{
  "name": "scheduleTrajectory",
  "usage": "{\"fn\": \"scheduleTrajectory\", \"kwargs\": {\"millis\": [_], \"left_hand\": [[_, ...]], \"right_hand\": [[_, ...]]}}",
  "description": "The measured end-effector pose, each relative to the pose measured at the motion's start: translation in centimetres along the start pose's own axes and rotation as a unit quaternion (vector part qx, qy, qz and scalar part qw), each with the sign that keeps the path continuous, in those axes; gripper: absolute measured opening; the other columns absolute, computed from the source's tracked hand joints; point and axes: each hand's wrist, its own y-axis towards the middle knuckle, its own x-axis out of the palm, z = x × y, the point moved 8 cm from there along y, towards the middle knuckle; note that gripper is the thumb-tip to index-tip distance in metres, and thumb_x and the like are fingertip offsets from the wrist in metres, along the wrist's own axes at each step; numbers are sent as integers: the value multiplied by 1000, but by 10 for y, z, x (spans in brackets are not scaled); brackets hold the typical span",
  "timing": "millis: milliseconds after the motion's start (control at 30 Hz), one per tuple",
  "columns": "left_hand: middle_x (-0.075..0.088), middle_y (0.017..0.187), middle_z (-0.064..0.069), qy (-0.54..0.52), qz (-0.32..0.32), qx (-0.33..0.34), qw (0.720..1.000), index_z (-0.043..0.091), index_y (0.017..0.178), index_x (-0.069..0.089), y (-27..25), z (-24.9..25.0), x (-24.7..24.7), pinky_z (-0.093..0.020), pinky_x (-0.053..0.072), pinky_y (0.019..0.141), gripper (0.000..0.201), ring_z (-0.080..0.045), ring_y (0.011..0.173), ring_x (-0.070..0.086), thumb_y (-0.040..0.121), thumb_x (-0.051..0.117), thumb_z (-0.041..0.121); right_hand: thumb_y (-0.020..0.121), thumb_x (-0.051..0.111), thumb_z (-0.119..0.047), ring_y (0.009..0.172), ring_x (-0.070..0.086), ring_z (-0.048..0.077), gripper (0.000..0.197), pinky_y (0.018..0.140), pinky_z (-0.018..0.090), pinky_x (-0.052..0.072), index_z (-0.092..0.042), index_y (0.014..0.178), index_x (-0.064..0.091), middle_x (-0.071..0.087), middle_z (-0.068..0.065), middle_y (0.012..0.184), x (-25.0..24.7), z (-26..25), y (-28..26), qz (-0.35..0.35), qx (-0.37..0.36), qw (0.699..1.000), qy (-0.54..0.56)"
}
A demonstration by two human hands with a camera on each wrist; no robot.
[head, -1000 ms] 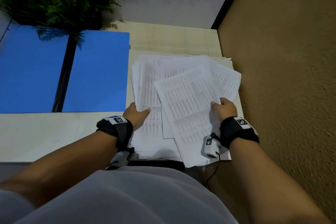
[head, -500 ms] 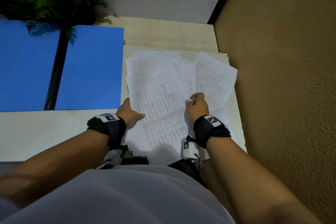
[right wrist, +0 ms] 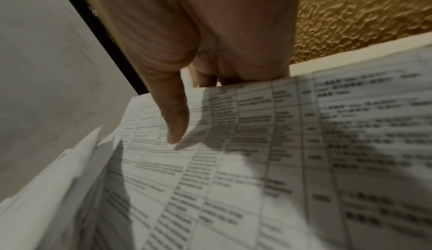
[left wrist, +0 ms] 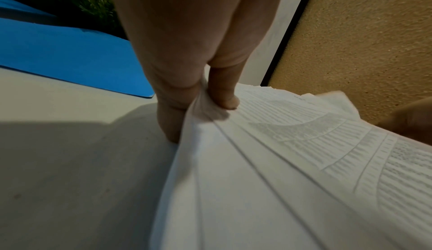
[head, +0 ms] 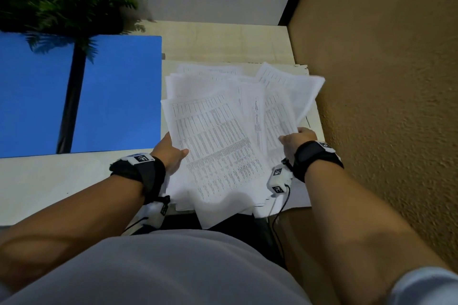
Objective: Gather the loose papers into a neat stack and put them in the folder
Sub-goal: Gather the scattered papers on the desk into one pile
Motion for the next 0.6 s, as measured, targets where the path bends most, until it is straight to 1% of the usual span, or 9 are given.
{"fn": "scheduleTrajectory", "kwargs": {"millis": [67,167,233,300,367,433,500,567,600], "left_hand": [[50,148,-7,-4,0,-2,1000,16,148,38,2,-3,0,-42,37,112,60,-31,138,44,94,61,5],[50,148,-7,-26,-3,-6,1000,17,148,38,3,-4,0,-44,36,113,60,-31,138,44,94,61,5],[51,147,-5,-45,-6,-8,999,18,148,39,3,-5,0,-43,36,113,60,-29,137,45,94,61,4],[52,146,-5,-46,-18,-6,999,20,148,40,4,-6,1,-46,36,114,60,-29,137,46,94,61,5],[52,147,-5,-45,-28,-1,999,20,147,40,6,-7,1,-50,36,114,59,-30,137,46,94,61,7],[52,147,-6,-49,-34,0,998,20,148,39,7,-8,2,-51,37,114,59,-31,137,46,94,61,9],[52,146,-6,-49,-33,0,998,18,148,40,7,-7,2,-50,37,114,56,-31,136,47,96,60,11],[51,147,-6,-58,-27,0,998,17,148,40,8,-8,1,-49,37,114,53,-30,135,47,98,58,16],[50,148,-6,-56,-27,1,998,16,148,39,7,-6,2,-48,37,114,53,-30,135,47,98,57,21]], "right_hand": [[80,71,-1,92,64,28,27,92,33,50,-9,106,66,69,11,107,-2,-6,-7,9,-24,998,-58],[88,60,-5,86,57,26,24,79,30,46,-5,112,62,62,11,97,-20,-40,-30,73,-140,978,-134],[91,53,-7,84,56,25,20,73,30,41,-5,110,59,60,11,96,-43,-73,-56,142,-226,953,-145],[91,51,-9,82,55,22,15,70,29,38,-6,104,58,62,14,93,-67,-101,-83,219,-292,921,-132],[87,51,-8,78,54,17,12,68,26,38,-7,96,58,65,14,89,-89,-129,-112,272,-364,886,-93],[84,51,-10,75,51,11,12,68,22,39,-8,92,60,61,5,80,-106,-153,-139,274,-418,866,-21],[83,56,-16,71,51,7,9,67,20,42,-10,87,60,58,-2,75,-114,-172,-162,248,-448,858,40],[82,62,-21,68,57,2,3,66,19,49,-19,83,63,63,-8,73,-102,-176,-160,186,-437,877,73],[82,65,-25,68,62,3,4,68,22,53,-21,81,65,66,-9,73,-88,-172,-150,149,-415,895,74]]}}
